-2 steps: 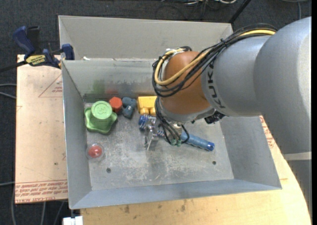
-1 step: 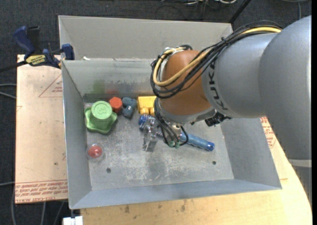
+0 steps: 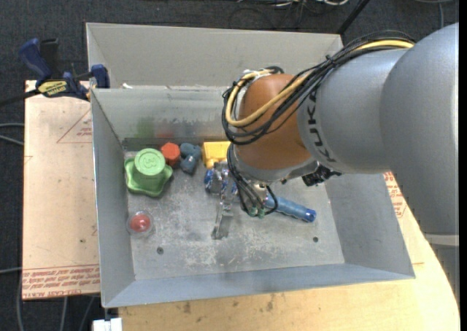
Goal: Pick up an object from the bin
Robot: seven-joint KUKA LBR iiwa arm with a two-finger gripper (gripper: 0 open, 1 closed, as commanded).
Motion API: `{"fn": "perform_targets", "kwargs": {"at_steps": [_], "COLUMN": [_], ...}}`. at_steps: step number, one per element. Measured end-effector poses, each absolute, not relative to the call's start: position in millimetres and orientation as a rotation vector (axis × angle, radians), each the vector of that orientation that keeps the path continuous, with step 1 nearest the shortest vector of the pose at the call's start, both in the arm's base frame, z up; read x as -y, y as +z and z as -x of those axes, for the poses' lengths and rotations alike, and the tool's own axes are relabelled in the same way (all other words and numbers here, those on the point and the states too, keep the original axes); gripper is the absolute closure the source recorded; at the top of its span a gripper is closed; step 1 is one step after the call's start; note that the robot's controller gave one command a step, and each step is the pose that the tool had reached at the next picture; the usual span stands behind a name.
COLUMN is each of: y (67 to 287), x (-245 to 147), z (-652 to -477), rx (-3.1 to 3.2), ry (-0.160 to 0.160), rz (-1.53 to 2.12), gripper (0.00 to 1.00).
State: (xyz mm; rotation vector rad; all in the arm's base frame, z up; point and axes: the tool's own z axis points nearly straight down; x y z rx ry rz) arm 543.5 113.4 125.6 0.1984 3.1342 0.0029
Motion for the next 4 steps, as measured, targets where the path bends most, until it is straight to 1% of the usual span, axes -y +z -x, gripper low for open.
{"fn": "perform_targets", "kwargs": {"at_steps": [1,2,3,4], "y": [104,72,74,208], "x": [-86,-51,-52,-59], "z": [-616.8,-631.1,-632.1,-640.3], "rx": [-3.118,-3.135,-3.132,-3.130], "ry": [0.002,0.002,0.005,0.004], "rz": [-0.330,-0.060,-0.060,-0.078], "gripper": [0.00,0.00,1.00,1.00]}}
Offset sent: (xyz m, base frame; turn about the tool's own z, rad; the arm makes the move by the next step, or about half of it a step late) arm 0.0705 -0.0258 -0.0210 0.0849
